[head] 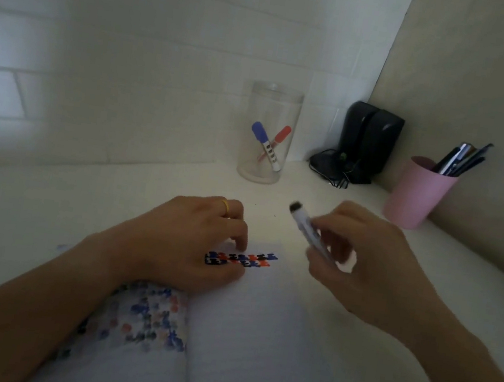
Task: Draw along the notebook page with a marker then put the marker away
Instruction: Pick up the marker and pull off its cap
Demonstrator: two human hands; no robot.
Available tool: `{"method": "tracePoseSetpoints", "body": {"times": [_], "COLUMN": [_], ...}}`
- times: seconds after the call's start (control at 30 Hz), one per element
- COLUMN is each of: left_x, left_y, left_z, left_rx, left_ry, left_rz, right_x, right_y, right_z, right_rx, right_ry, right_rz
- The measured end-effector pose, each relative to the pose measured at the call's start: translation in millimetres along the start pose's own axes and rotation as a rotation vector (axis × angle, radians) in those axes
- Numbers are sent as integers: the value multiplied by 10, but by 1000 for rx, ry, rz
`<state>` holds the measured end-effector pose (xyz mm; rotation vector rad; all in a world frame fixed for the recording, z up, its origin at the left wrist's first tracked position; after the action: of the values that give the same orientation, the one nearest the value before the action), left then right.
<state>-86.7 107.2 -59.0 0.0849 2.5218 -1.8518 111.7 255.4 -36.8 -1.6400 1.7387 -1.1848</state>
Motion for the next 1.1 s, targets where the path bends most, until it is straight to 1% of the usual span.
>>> {"method": "tracePoseSetpoints", "body": {"times": [0.07, 0.13, 0.23, 0.33, 0.4, 0.47, 0.57, 0.67, 0.87, 1.0, 1.1], "left_x": [-16, -32, -42, -37, -33, -45, -82, -97, -180, -209, -221], "left_y": [-17, -33, -58, -66, -71, -77, -93, -86, -69, -87, -107], "left_z": [-14, -31, -37, -41, -50, -53, -57, -67, -109, -109, -92], "left_rx": [-27, -65, -154, -224, -253, -260, -273, -262, -173, -132, -123], "left_ry": [11, 21, 13, 3, 4, 20, 55, 70, 72, 109, 79], "left_rz": [-1, -14, -36, -79, -96, -94, -67, -56, -9, 88, 229], "right_x": [62, 120, 117, 85, 100, 158, 254, 272, 250, 248, 273], "right_y": [91, 178, 288, 342, 372, 420, 503, 528, 475, 467, 466], "right_z": [-9, -13, -22, -22, -29, -27, -22, -28, -75, -74, -92], "right_rx": [-212, -308, -303, -284, -257, -200, -146, -151, -168, -182, -175], "right_ry": [24, 160, 400, 550, 627, 657, 620, 588, 551, 518, 505], "right_rz": [-198, -461, -841, -1178, -1329, -1370, -1409, -1422, -1374, -1364, -1372]}}
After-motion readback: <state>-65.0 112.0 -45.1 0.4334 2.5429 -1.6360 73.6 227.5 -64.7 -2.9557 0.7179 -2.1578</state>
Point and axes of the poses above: each hand's wrist, its own z-axis away from the middle knuckle, its own y-axis out of the palm, x = y × z, the point moved 1 cm from there along -z, towards the middle knuckle
